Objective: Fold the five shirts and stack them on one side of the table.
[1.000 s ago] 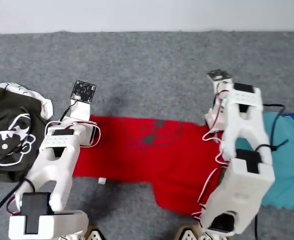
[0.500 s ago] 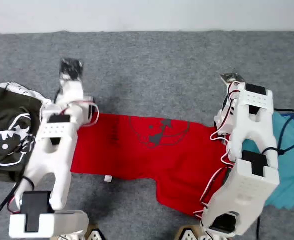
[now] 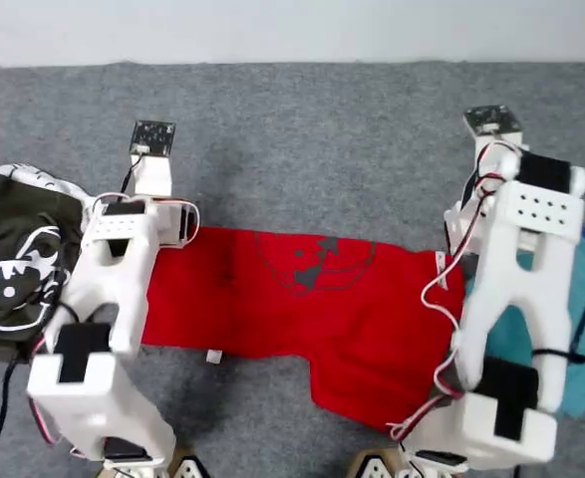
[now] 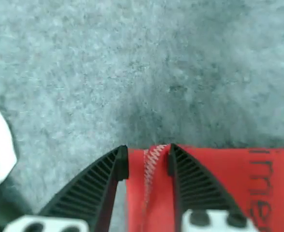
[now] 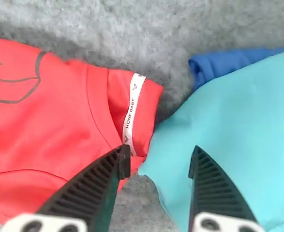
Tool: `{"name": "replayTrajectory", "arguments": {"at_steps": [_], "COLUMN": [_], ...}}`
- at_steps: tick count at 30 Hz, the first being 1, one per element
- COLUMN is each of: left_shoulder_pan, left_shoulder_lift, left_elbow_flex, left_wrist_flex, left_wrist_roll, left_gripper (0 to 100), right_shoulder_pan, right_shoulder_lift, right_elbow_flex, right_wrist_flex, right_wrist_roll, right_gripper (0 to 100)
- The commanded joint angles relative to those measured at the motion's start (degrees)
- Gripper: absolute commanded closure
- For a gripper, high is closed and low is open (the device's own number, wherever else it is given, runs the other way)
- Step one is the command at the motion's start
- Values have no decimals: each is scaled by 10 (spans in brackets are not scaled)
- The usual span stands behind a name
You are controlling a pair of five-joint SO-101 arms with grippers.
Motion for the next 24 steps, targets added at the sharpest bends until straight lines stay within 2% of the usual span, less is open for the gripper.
{"name": "replayTrajectory", "arguments": {"at_steps": [1,5,10,15,18,22,24], "left_shoulder_pan": [-6,-7,-8,-33,-46,-13,14], "left_shoulder_lift": [54,132,200,231,229,198,185], "left_elbow_flex": [-94,-217,-330,-385,-405,-450,-465], "left_wrist_flex": [10,48,144,196,254,351,375], "left_wrist_roll": [-11,-11,-11,-11,-8,-8,-8], "left_gripper": [859,859,859,859,859,859,859], "right_shoulder_pan": [-1,-29,-78,-87,-86,-89,-91], "right_shoulder_lift": [-45,-47,-51,-51,-51,-47,-46], "right_elbow_flex": [-2,7,40,40,40,40,41], "right_wrist_flex": [11,23,20,20,20,20,20], "right_wrist_roll": [-2,-2,-2,-2,-2,-2,-2], "right_gripper": [801,801,801,801,801,801,801]}}
